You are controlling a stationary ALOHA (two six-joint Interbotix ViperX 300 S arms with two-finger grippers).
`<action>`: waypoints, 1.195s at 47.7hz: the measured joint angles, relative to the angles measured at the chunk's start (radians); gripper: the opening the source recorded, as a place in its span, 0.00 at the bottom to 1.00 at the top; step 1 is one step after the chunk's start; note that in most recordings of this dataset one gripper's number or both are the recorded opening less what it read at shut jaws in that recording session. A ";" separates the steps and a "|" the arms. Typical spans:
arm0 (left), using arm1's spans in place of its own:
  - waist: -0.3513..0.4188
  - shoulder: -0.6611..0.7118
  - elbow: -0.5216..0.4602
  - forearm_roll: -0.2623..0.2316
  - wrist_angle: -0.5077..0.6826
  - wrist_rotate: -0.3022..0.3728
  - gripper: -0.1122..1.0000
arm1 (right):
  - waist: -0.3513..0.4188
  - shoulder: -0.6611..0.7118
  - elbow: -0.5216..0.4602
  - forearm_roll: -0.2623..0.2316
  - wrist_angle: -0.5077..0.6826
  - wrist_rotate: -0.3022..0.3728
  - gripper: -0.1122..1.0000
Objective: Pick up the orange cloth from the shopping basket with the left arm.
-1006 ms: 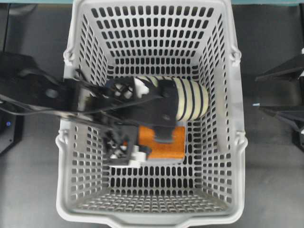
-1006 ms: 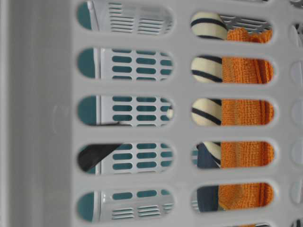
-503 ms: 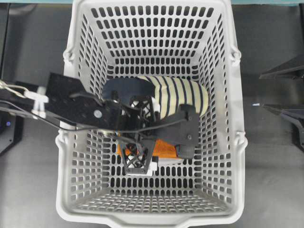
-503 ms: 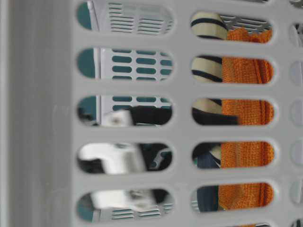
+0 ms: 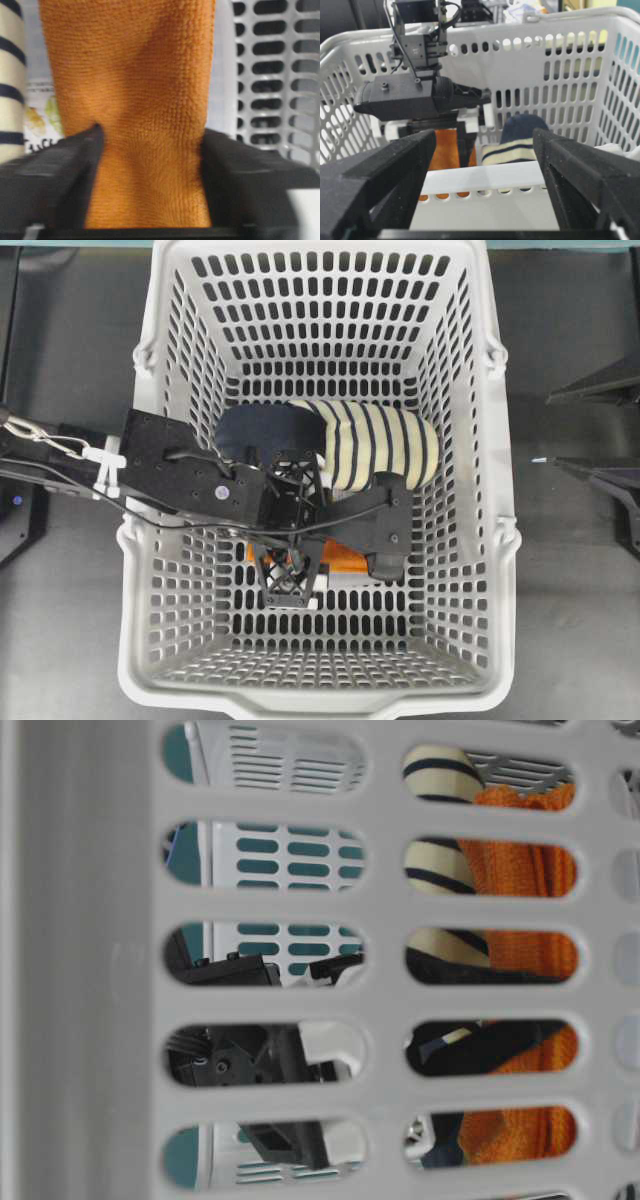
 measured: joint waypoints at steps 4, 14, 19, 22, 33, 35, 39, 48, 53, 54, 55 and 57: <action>0.000 -0.005 0.002 -0.002 0.000 0.005 0.35 | 0.000 -0.002 0.000 0.002 0.000 -0.002 0.77; 0.000 -0.054 -0.021 -0.002 0.037 0.014 0.19 | 0.000 -0.002 0.000 0.002 0.000 0.000 0.77; 0.002 -0.092 -0.072 0.000 0.101 0.015 0.19 | -0.002 -0.002 -0.002 0.000 0.000 0.000 0.77; 0.005 -0.117 -0.112 0.000 0.147 0.015 0.19 | 0.000 -0.002 0.002 0.000 0.000 0.000 0.77; 0.032 -0.187 -0.313 0.000 0.310 0.015 0.19 | -0.008 -0.003 0.000 0.002 0.000 0.000 0.77; 0.037 -0.195 -0.344 0.000 0.330 0.015 0.19 | -0.008 -0.003 0.002 0.002 0.000 -0.002 0.77; 0.044 -0.202 -0.397 0.000 0.371 0.015 0.19 | -0.009 -0.006 0.002 0.002 0.000 0.000 0.77; 0.048 -0.202 -0.440 0.000 0.413 0.015 0.19 | -0.011 -0.009 0.003 0.002 0.000 0.000 0.77; 0.051 -0.202 -0.440 0.000 0.416 0.015 0.19 | -0.011 -0.012 0.005 0.002 0.000 0.000 0.77; 0.052 -0.202 -0.440 0.000 0.414 0.015 0.19 | -0.009 -0.014 0.006 0.002 0.000 -0.002 0.77; 0.055 -0.202 -0.440 0.000 0.416 0.015 0.19 | -0.011 -0.014 0.006 0.000 0.000 0.000 0.77; 0.057 -0.202 -0.440 0.000 0.416 0.015 0.19 | -0.011 -0.015 0.006 0.002 0.000 -0.002 0.77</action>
